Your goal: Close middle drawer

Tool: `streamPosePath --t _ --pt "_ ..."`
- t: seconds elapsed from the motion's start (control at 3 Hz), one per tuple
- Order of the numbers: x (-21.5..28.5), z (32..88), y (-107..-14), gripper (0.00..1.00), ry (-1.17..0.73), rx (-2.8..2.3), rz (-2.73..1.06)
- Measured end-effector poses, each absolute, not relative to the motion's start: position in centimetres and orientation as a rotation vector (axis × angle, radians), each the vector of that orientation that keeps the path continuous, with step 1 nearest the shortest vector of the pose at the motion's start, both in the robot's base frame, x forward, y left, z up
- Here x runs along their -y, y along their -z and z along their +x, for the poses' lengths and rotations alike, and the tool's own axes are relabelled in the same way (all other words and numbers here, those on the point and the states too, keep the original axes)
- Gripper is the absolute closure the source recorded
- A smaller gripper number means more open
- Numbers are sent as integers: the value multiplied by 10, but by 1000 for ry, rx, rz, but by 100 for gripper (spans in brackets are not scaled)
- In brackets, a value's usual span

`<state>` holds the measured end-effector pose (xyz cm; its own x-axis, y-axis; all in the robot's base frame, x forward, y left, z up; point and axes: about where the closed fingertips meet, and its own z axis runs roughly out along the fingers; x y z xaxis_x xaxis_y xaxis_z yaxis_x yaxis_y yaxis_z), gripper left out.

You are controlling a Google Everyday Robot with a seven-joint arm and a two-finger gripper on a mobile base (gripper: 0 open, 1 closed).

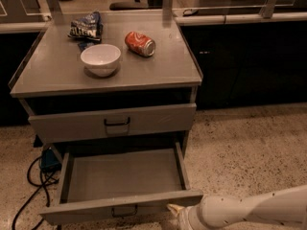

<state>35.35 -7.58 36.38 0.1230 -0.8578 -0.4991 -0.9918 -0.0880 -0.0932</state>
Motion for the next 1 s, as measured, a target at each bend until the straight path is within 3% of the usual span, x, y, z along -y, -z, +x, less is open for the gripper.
streamPosePath --t 0.67,1.0 --pt "13 432 -356 0 -415 -1774 -2063" --pt "14 432 -355 0 -418 -1781 -2060"
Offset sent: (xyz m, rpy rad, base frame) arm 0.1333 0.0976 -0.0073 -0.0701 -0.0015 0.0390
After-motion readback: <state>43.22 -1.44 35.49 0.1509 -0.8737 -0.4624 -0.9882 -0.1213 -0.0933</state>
